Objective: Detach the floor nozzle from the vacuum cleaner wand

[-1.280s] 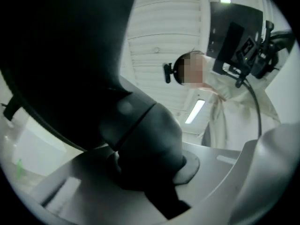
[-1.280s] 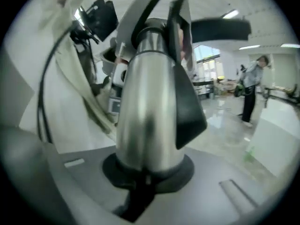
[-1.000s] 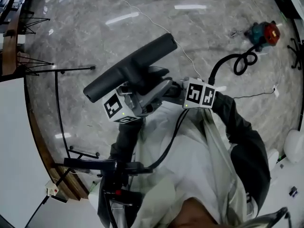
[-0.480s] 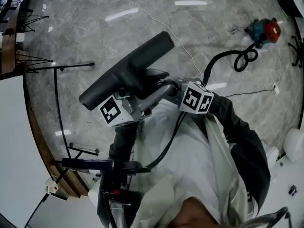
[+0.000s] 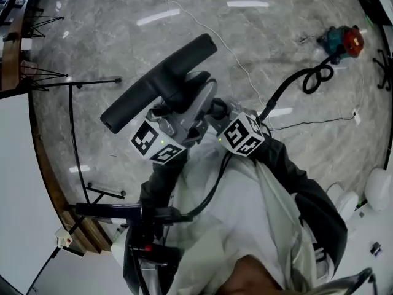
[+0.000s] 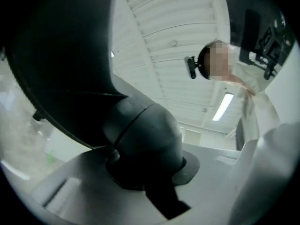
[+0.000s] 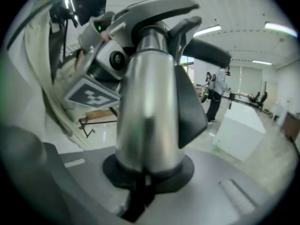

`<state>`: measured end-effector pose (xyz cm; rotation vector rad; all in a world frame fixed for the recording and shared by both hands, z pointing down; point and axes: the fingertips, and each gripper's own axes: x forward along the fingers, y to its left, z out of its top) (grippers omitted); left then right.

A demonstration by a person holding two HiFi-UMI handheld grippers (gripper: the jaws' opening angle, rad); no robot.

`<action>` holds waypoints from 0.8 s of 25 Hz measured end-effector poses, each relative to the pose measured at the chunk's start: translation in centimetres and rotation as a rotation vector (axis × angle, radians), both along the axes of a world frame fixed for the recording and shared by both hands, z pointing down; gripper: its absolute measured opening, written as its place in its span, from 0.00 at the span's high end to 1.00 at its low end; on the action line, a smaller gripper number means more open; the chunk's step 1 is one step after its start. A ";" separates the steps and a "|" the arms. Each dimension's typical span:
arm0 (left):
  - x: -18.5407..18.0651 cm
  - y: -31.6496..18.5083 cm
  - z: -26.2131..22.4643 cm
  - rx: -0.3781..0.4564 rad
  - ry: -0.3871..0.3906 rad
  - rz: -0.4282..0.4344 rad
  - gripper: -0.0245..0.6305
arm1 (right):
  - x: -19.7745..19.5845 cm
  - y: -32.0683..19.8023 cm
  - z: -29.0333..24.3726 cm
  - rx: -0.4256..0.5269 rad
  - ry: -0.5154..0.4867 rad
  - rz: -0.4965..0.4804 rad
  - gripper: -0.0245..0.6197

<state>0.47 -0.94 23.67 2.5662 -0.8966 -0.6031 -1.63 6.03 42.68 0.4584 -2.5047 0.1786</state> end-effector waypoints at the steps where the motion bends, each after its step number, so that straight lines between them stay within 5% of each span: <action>1: -0.6 -0.6 0.6 -0.042 -0.009 -0.060 0.85 | 0.0 -0.6 0.3 0.030 0.026 0.047 0.90; 3: -1.3 -1.0 0.8 -0.049 0.000 -0.097 0.85 | 0.1 -1.4 0.5 0.075 0.063 0.078 0.90; 6: -0.9 0.7 -0.6 0.076 0.039 -0.005 0.85 | 0.0 -0.6 0.1 0.077 0.059 -0.037 0.90; 11: 1.9 5.0 -2.2 0.249 0.082 0.266 0.85 | 1.2 5.0 -1.4 -0.189 -0.091 -0.475 0.90; 13: 2.6 5.4 -2.2 0.244 0.091 0.317 0.85 | 1.5 6.1 -1.8 -0.261 -0.129 -0.528 0.90; 16: 2.0 3.4 -1.7 0.176 0.094 0.215 0.85 | 0.9 4.5 -1.1 -0.205 -0.109 -0.379 0.90; 20: -0.4 -0.1 0.3 0.006 0.012 -0.059 0.85 | 0.3 -0.5 0.4 0.036 0.026 0.029 0.90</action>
